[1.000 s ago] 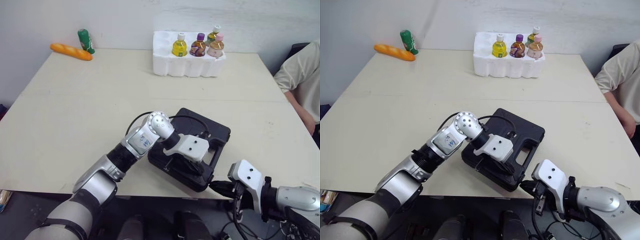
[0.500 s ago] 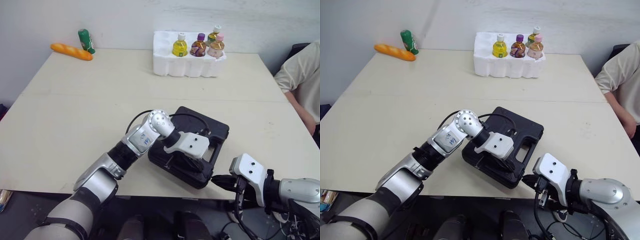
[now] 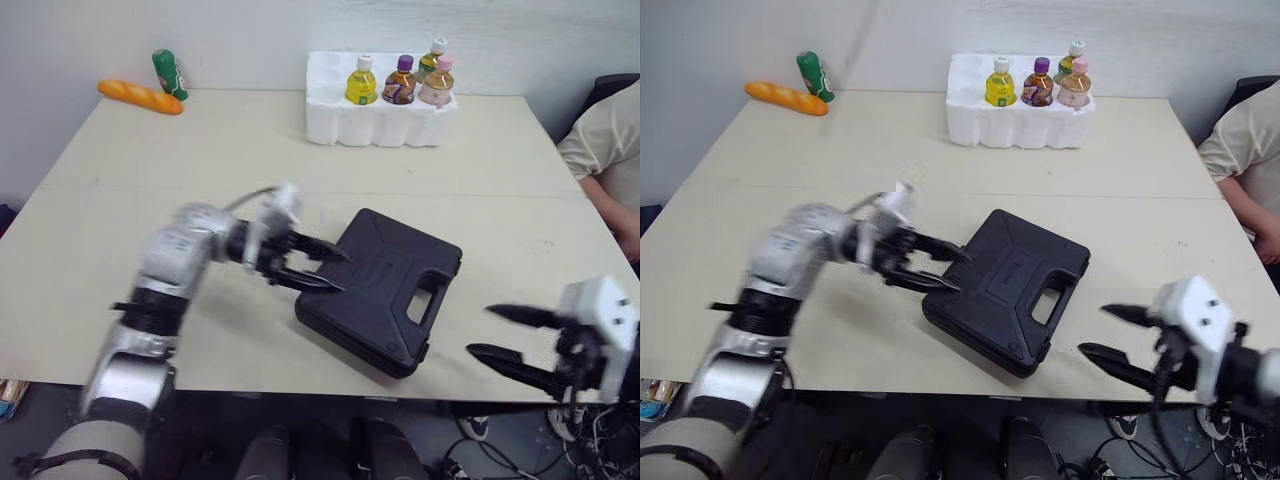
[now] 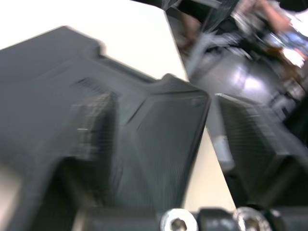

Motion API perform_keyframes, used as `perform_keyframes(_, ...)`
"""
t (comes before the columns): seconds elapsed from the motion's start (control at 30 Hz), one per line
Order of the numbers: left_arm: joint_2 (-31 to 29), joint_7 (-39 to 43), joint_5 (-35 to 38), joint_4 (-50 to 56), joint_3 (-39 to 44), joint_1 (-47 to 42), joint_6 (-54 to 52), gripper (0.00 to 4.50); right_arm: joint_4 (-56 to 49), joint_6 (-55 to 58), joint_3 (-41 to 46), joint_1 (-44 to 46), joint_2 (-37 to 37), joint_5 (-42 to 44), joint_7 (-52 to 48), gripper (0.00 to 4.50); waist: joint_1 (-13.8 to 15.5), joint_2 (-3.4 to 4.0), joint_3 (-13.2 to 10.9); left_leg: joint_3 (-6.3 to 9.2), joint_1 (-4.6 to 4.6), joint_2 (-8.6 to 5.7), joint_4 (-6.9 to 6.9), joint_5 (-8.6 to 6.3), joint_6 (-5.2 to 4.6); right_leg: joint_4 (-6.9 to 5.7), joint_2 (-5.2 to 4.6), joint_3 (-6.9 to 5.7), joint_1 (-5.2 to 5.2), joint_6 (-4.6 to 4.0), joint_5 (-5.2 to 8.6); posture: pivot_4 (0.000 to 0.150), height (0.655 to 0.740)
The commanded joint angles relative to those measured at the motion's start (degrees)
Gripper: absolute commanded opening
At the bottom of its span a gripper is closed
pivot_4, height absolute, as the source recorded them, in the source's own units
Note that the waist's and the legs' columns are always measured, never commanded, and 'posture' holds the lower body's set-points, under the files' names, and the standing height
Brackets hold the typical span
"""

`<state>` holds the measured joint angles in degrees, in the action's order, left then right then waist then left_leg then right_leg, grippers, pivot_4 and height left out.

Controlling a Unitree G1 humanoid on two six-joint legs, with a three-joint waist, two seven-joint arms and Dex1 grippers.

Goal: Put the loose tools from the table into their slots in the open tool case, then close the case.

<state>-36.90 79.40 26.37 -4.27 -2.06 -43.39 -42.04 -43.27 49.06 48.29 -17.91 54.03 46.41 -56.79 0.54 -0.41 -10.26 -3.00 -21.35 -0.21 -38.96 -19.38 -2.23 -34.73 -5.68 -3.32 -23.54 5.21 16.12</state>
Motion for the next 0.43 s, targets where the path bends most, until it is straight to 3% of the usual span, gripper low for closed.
perform_keyframes(0.03,-11.69,0.76,2.66,2.46,9.97,6.19,-3.23,4.48,5.81,-1.18,6.53,0.34,2.79,0.1,-3.62,4.5,-0.49,0.01,-0.06,0.0,0.01,0.0,0.05,-0.01,0.0,0.03,0.0,0.0,0.0,-0.02,0.01,0.15,0.7367)
perform_keyframes(0.13,-21.53,2.68,2.79,1.8,17.25,14.76,-1.76,4.48,11.39,-4.5,7.33,1.26,4.65,-2.79,-5.46,4.5,-0.58,-0.02,-0.09,0.04,0.02,0.0,0.3,-0.01,0.03,0.19,-0.01,0.0,-0.02,-0.1,0.05,0.15,0.7367)
perform_keyframes(0.2,-24.4,2.13,2.44,1.52,20.65,19.12,0.09,4.48,14.49,-6.78,6.31,1.92,5.75,-4.82,-6.5,4.5,-0.43,-0.02,-0.09,0.02,0.1,-0.04,0.63,0.03,0.06,0.36,-0.09,0.0,-0.01,-0.13,0.07,0.15,0.7367)
perform_keyframes(0.43,-23.8,-3.36,5.42,5.18,29.18,27.3,-0.37,4.48,22.57,-12.62,-1.92,8.54,8.29,-8.61,-6.83,4.5,0.57,0.06,-0.1,0.02,0.02,-0.08,0.96,0.13,0.25,0.57,-0.17,-0.01,-0.1,-0.2,0.11,0.15,0.7367)
